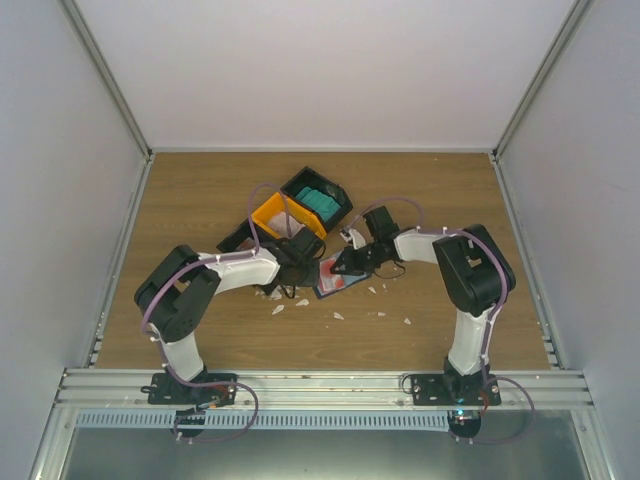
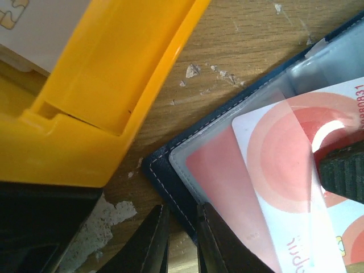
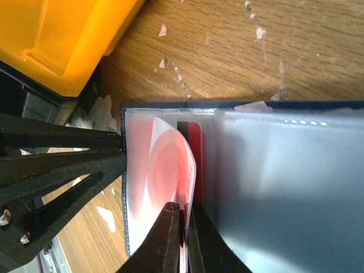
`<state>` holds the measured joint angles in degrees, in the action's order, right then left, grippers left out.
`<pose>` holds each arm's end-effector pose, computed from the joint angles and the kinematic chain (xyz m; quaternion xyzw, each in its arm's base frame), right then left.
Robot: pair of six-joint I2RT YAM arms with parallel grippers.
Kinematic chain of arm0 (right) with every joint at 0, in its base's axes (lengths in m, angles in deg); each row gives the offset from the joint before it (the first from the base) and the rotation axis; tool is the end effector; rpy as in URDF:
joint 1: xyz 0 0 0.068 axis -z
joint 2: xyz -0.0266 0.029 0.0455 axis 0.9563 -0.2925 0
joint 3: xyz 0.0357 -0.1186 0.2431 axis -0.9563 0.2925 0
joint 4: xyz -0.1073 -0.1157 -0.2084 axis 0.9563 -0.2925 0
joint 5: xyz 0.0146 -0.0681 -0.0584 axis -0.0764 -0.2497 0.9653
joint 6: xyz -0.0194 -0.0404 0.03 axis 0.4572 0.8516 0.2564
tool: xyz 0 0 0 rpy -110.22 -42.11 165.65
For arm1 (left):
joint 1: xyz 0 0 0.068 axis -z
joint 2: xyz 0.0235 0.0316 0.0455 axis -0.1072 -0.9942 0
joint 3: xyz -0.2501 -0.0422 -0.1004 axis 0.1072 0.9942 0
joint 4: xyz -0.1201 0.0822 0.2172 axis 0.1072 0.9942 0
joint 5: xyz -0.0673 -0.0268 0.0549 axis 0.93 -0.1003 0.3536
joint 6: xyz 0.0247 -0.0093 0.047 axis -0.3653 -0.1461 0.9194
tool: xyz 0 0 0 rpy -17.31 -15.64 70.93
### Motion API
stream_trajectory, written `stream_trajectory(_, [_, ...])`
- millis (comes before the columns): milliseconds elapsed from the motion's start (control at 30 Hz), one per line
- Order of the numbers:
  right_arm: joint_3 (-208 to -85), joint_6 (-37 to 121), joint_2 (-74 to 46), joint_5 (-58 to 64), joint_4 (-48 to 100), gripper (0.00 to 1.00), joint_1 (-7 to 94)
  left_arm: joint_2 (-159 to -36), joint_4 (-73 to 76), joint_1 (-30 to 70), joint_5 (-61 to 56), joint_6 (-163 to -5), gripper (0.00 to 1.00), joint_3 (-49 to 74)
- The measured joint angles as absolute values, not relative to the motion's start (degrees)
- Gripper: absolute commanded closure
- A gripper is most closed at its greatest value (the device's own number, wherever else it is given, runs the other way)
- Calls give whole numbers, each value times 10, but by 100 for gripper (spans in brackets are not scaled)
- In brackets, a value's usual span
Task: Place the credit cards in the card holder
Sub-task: Insert the credit card into the card holder.
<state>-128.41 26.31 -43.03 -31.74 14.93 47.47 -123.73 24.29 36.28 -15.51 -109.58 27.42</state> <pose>0.3053 0.1725 0.1127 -0.1025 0.9066 0.4071 0.0427 0.2500 -0.2243 0.1450 0.0383 0.9742 -0.1074 0.1948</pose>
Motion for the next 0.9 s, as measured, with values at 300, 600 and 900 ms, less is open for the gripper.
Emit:
stream_trajectory(300, [-1295,262,-436,-317,144,97,469,-1239,243,362,-157,-1090,82,273])
stream_trajectory(600, [-1307,265,-441,-318,132,100,461,-1239,240,359,-144,-1063,83,273])
stream_trajectory(900, [-1309,264,-447,-332,139,99,457,-1240,227,357,-139,-1050,84,277])
